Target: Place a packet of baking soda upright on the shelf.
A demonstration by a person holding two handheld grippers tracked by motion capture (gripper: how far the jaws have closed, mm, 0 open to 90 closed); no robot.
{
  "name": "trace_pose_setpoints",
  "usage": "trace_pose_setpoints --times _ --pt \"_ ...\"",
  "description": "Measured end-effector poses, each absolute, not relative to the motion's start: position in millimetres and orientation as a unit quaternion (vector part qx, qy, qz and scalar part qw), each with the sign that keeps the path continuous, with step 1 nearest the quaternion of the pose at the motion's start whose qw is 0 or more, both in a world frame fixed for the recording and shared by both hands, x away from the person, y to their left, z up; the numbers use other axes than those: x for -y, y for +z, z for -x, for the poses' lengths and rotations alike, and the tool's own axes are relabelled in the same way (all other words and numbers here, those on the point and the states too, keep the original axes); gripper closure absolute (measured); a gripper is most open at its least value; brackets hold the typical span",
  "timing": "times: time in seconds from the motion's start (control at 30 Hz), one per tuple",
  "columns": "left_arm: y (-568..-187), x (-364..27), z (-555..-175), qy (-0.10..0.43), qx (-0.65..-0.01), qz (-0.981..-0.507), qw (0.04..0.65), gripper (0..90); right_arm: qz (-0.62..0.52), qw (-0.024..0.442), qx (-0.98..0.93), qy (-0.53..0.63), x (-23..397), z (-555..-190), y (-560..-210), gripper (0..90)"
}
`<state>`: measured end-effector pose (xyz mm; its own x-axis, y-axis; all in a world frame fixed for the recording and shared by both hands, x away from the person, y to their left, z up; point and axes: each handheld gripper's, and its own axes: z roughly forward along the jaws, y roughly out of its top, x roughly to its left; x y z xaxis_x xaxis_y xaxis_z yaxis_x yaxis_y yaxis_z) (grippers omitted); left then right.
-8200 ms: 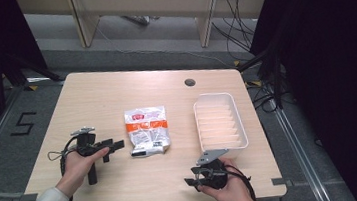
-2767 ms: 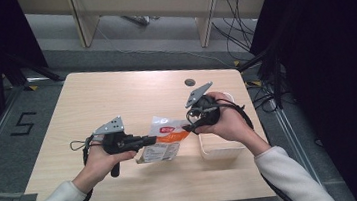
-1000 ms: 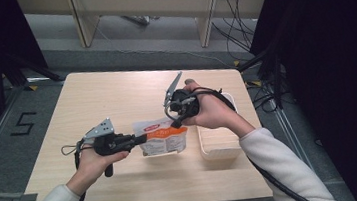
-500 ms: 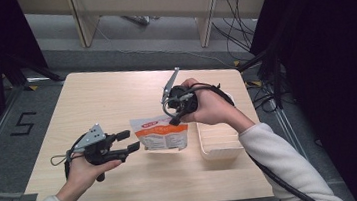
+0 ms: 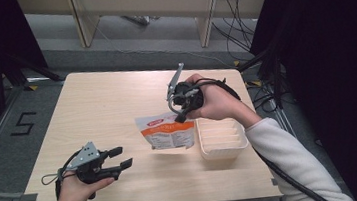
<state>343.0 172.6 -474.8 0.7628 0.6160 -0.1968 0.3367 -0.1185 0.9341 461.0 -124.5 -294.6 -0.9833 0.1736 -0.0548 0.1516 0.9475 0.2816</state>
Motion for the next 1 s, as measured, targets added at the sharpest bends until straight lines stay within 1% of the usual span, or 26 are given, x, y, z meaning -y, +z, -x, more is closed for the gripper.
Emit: trace_pose_setpoints --times 0.23,0.27,0.3,0.5,0.53,0.87,1.0 --pt "-476 -172 -342 0.120 -0.331 -0.735 0.579 39.2 -0.089 0.041 -0.985 0.143 133 -462 -289 90.0" --pt "-476 -173 -344 0.124 -0.318 -0.741 0.578 39.1 -0.087 0.043 -0.985 0.145 134 -462 -288 90.0" --pt "-476 -171 -342 0.120 -0.332 -0.736 0.578 39.1 -0.093 0.042 -0.985 0.143 134 -461 -287 90.0" --pt "-477 -173 -344 0.124 -0.324 -0.741 0.576 38.9 -0.091 0.049 -0.984 0.143 140 -462 -281 90.0" --pt "-478 -172 -344 0.118 -0.333 -0.734 0.580 38.8 -0.084 0.049 -0.985 0.145 142 -463 -279 90.0" --pt "-478 -172 -344 0.117 -0.336 -0.733 0.579 38.7 -0.083 0.054 -0.985 0.143 153 -463 -271 90.0" --pt "-477 -172 -344 0.119 -0.336 -0.732 0.581 38.7 -0.100 0.056 -0.984 0.137 159 -460 -267 90.0"
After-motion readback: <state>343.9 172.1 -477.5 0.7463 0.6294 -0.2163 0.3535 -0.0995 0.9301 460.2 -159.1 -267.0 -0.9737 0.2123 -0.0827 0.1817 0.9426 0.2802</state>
